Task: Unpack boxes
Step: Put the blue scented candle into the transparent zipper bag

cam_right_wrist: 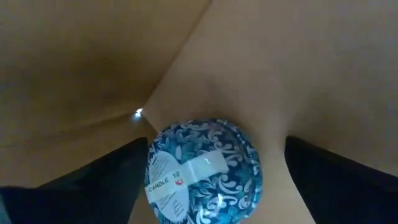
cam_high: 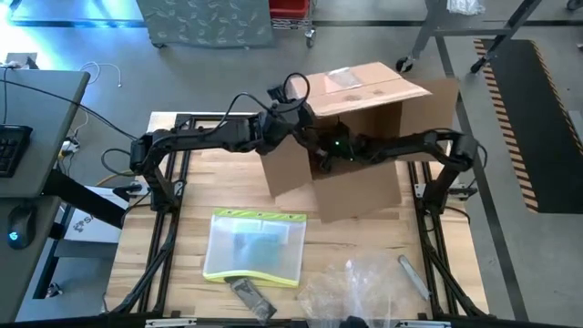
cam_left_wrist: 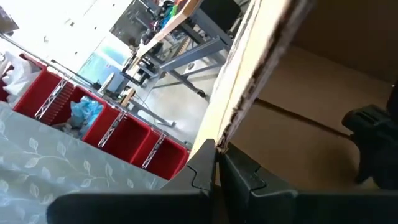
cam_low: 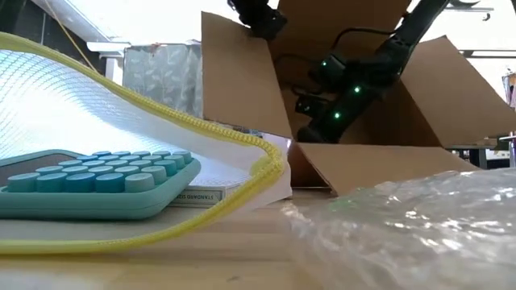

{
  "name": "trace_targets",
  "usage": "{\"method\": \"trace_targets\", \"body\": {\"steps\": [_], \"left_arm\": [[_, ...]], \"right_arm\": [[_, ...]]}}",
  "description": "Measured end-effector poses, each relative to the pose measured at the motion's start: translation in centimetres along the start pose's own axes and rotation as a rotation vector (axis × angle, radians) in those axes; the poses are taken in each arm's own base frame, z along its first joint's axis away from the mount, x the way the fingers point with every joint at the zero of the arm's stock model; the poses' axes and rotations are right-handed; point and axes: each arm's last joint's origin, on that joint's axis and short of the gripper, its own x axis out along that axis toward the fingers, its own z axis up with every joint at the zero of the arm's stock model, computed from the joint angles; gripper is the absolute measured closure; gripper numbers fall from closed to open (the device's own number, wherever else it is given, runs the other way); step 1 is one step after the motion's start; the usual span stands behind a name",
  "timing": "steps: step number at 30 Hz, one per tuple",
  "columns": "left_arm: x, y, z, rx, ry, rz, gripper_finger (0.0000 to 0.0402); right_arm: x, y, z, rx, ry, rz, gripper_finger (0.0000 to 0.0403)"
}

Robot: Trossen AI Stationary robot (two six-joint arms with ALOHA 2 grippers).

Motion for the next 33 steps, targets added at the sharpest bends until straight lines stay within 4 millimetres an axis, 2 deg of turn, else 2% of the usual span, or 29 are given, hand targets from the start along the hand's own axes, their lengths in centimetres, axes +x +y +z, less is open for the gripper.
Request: {"method": "trace_targets", "body": {"steps": [10, 16, 20, 25, 30, 33], "left_arm": [[-0.4, -0.4, 0.1, 0.014, -0.004, -0.020, 0.0401], [-0.4, -0.5, 0.1, 0.014, -0.006, -0.025, 0.0401], [-0.4, -0.5, 0.0, 0.009, 0.003, -0.019, 0.0401], [0.3, 0.1, -0.6, -0.020, 0.057, 0.024, 0.0401], [1.7, 1.9, -2.4, -0.066, 0.159, 0.066, 0.0401], [2.8, 3.3, -4.0, -0.106, 0.218, 0.010, 0.0401]], "right_arm": [[1.4, 0.3, -1.3, 0.082, 0.071, -0.053, 0.0108], [1.5, 0.3, -1.6, 0.106, 0.095, -0.069, 0.0187], [0.8, 0.2, -1.3, 0.097, 0.090, -0.071, 0.0245], [-2.1, -0.3, 0.2, 0.063, 0.047, -0.052, 0.0249], [-7.0, -0.4, 2.8, -0.005, -0.108, 0.016, 0.0249], [-10.4, -0.1, 4.1, -0.034, -0.217, 0.055, 0.0249]]}}
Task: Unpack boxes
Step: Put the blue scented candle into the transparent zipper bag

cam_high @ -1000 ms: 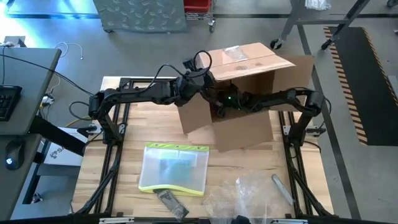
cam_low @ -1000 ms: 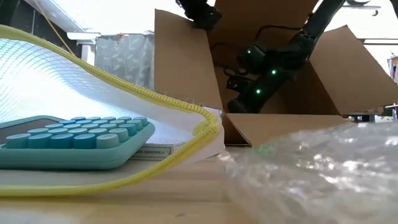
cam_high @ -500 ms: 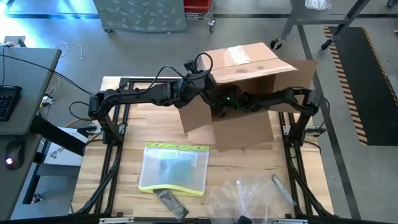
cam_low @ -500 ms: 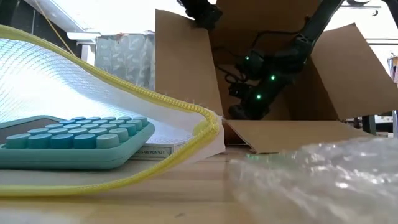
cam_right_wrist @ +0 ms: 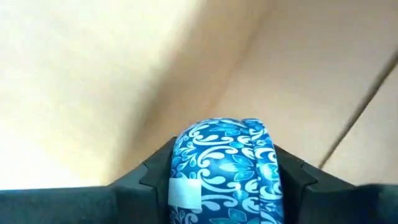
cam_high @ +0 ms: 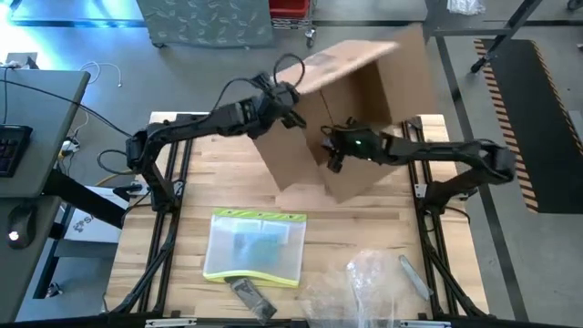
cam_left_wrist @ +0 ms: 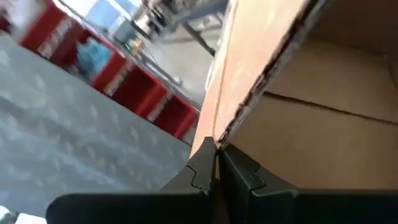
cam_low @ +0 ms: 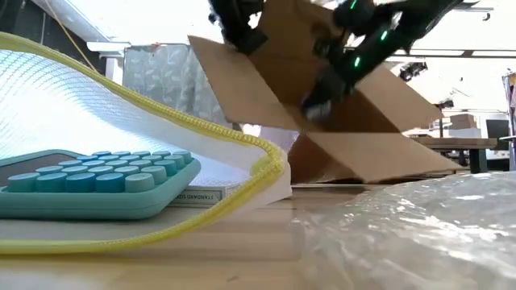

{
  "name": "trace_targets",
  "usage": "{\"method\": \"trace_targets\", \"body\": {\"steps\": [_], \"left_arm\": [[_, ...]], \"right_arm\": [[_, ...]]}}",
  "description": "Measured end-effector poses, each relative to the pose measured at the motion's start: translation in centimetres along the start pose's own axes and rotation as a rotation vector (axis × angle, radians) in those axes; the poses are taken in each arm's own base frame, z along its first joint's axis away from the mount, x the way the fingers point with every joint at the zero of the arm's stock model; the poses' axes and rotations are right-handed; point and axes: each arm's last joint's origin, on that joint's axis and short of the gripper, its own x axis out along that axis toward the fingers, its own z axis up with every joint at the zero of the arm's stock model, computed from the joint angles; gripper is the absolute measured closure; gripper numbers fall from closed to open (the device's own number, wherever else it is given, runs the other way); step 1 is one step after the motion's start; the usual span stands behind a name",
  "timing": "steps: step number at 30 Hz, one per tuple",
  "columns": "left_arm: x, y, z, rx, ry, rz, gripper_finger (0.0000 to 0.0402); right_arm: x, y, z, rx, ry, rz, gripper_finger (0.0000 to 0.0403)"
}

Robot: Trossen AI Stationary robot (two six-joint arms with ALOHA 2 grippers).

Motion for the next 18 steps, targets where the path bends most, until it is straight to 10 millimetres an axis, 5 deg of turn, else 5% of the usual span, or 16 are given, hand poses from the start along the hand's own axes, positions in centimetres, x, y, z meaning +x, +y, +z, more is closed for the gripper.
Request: {"method": "trace_targets", "body": {"steps": [9, 13, 18], "left_arm": [[5.0, 1.9, -4.8, -0.189, 0.222, -0.506, 0.0399], [6.5, 2.0, -6.2, -0.240, 0.262, -0.589, 0.0375], [5.9, 1.2, -6.6, -0.278, 0.278, -0.746, 0.0310]], "right_arm": [[-7.0, 1.3, 2.8, -0.019, -0.213, 0.111, 0.0249], [-8.1, 2.0, 3.1, -0.028, -0.240, 0.133, 0.0249], [-8.5, 2.7, 3.1, -0.045, -0.245, 0.136, 0.0249]]}}
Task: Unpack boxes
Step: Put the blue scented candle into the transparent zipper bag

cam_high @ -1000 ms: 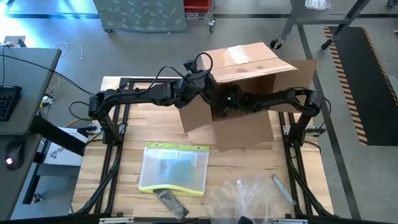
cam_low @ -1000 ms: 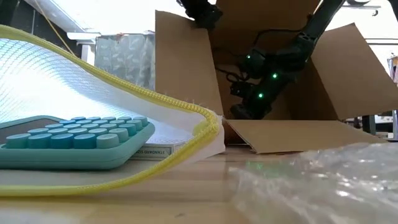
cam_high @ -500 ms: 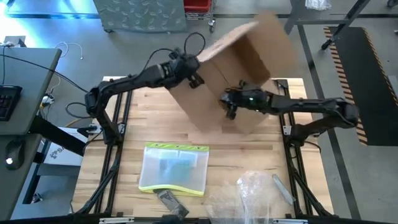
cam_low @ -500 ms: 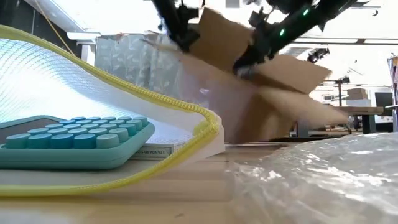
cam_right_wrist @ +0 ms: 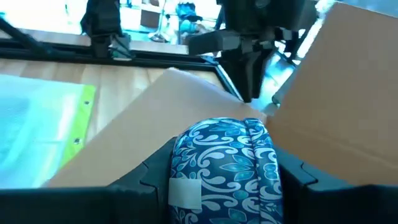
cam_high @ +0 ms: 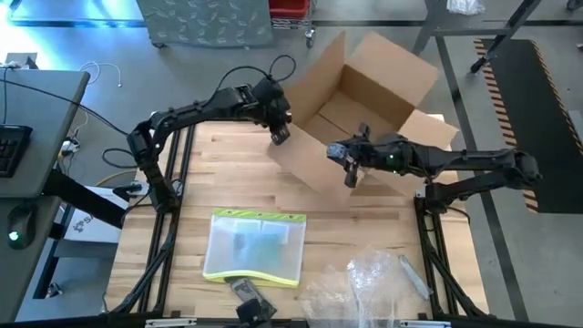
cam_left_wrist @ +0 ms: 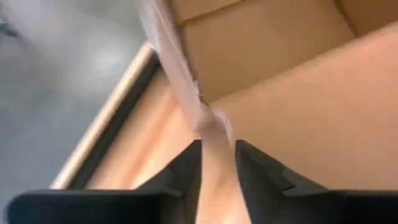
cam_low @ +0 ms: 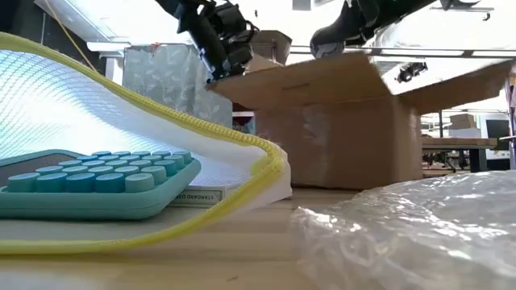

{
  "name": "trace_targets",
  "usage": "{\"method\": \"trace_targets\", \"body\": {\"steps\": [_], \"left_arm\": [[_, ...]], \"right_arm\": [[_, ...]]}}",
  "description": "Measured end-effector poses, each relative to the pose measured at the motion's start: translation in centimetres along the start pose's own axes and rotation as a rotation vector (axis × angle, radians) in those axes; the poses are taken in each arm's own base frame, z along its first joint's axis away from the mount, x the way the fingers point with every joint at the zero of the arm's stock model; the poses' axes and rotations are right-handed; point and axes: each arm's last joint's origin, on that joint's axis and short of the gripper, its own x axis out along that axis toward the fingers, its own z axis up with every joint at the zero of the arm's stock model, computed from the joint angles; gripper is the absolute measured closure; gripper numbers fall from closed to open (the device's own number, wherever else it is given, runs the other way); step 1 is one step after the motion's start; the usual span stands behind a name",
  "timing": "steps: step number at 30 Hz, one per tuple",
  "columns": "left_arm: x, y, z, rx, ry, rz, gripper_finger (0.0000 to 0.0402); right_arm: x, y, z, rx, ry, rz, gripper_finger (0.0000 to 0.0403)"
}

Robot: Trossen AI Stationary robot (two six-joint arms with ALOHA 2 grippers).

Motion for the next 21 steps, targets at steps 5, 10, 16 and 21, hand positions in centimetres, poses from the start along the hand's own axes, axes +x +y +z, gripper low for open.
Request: {"method": "trace_targets", "body": {"steps": [5, 10, 16, 21], "left_arm": [[-1.1, -1.7, 0.1, 0.009, -0.015, -0.123, 0.0258], [-5.4, -5.2, -0.6, 0.077, -0.028, -0.141, 0.0258], [-12.3, -11.8, -3.8, 0.339, -0.026, -0.157, 0.0292], [-15.3, -18.2, -7.9, 0.519, -0.002, -0.171, 0.0318]], "right_arm": [[-0.2, 0.8, 0.1, -0.015, -0.004, 0.011, 0.0249], [-0.4, 1.5, 0.4, -0.024, -0.014, -0.009, 0.0249], [-1.3, 3.8, 2.0, -0.065, -0.192, 0.174, 0.0249], [-1.7, 6.9, 2.9, -0.071, -0.303, 0.328, 0.0249]]}}
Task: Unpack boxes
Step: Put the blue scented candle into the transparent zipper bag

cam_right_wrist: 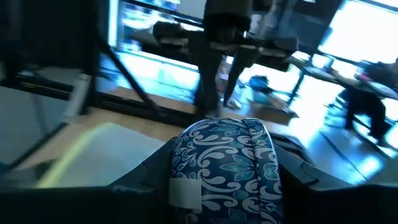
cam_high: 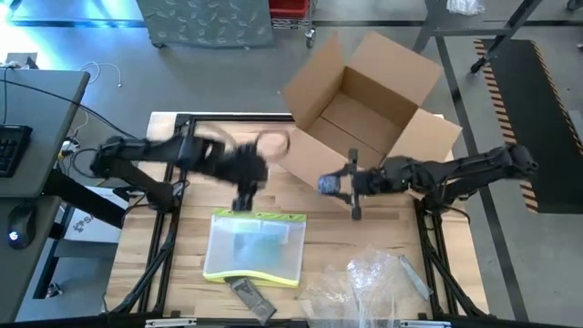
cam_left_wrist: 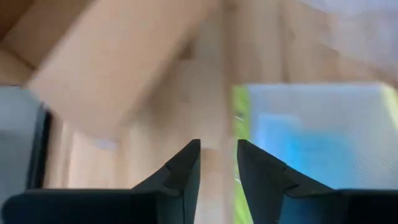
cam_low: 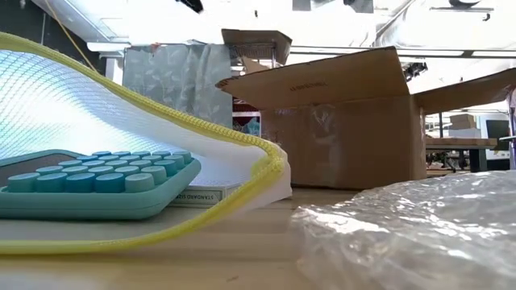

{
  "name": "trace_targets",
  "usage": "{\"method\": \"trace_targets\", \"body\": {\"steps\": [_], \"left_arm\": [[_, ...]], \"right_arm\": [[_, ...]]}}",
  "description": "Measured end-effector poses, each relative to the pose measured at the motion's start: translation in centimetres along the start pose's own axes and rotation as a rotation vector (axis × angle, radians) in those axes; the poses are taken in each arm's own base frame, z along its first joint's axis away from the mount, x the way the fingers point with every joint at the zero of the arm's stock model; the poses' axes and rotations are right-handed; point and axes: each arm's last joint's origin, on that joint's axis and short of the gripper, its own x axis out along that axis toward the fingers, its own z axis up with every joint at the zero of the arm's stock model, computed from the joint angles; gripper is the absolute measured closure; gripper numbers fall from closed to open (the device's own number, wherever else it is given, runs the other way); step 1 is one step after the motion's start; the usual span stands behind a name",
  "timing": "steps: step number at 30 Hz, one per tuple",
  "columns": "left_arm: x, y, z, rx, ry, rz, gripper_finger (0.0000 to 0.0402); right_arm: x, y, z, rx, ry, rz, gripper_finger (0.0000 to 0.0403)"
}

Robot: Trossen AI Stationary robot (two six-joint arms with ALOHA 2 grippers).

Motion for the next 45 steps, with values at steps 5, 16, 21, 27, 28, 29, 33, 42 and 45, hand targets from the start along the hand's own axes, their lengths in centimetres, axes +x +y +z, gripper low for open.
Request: {"method": "trace_targets", "body": {"steps": [5, 16, 21, 27, 28, 29, 33, 42, 45], "left_arm": [[0.2, -7.5, -1.8, 0.034, 0.068, -0.108, 0.0333], [4.8, -18.4, -8.4, -0.111, 0.382, -0.123, 0.0339], [6.3, -21.7, -10.0, -0.063, 0.432, -0.170, 0.0276], [8.0, -24.1, -11.7, -0.081, 0.425, -0.031, 0.0225], [8.4, -24.4, -12.0, -0.096, 0.416, -0.001, 0.0224], [8.9, -24.8, -12.3, -0.106, 0.403, 0.027, 0.0224], [10.8, -26.0, -13.6, -0.141, 0.346, 0.182, 0.0235], [12.9, -26.3, -11.6, -0.273, 0.236, 0.385, 0.0352], [12.3, -26.1, -9.5, -0.311, 0.156, 0.383, 0.0393]], "right_arm": [[1.7, 3.7, -0.2, 0.026, -0.042, 0.079, 0.0249], [4.7, 13.4, -2.0, 0.181, -0.203, 0.207, 0.0249], [5.5, 17.2, -2.7, 0.250, -0.157, 0.163, 0.0249], [7.3, 21.2, -2.8, 0.240, -0.133, 0.152, 0.0249], [7.7, 21.8, -2.7, 0.238, -0.130, 0.154, 0.0249], [8.0, 22.3, -2.5, 0.236, -0.129, 0.159, 0.0249], [9.3, 24.1, -1.8, 0.210, -0.093, 0.170, 0.0249], [11.8, 26.3, -1.4, 0.037, 0.162, 0.085, 0.0249], [12.6, 26.7, -2.3, 0.020, 0.188, 0.095, 0.0249]]}}
